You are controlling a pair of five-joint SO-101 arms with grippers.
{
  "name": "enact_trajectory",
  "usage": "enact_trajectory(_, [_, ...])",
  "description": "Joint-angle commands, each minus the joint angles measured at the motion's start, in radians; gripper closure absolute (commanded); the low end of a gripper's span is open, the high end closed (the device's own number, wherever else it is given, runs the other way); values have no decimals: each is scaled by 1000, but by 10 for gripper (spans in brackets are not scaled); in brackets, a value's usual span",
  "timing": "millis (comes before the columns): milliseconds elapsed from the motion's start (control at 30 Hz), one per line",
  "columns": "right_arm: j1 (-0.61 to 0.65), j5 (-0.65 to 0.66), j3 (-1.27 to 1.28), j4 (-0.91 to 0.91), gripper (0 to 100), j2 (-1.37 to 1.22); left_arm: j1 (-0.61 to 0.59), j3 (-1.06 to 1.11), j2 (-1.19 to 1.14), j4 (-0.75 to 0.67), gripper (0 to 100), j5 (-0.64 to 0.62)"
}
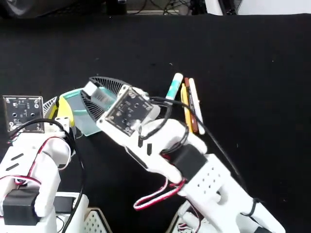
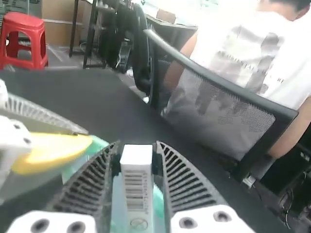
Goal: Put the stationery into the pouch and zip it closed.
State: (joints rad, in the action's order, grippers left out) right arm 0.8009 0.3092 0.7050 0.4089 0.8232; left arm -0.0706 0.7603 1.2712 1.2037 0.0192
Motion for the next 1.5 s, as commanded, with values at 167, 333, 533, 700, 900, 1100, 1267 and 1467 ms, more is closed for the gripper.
enact_trajectory(167, [-20,5,139,-78,986,22,8,157,-26,14,968,-11])
enact_trajectory(333, [-44,6,128,-71,861,25,8,159,-26,14,968,-11])
enact_trajectory(533, [-43,-91,-22,115,797,24,5,159,-26,14,968,-11])
enact_trajectory(700, [-44,-101,-163,252,797,25,5,159,-26,14,968,-11])
enact_trajectory(900, [-272,-100,-312,333,800,87,4,166,-26,14,968,-11])
enact_trajectory(1100, [-601,-157,-334,376,851,90,7,168,-26,14,968,-11])
enact_trajectory(1267, [-710,-187,-203,385,913,-162,4,168,-26,14,968,-11])
enact_trajectory(1467, [-713,-259,-208,373,873,-619,4,168,-26,14,968,-11])
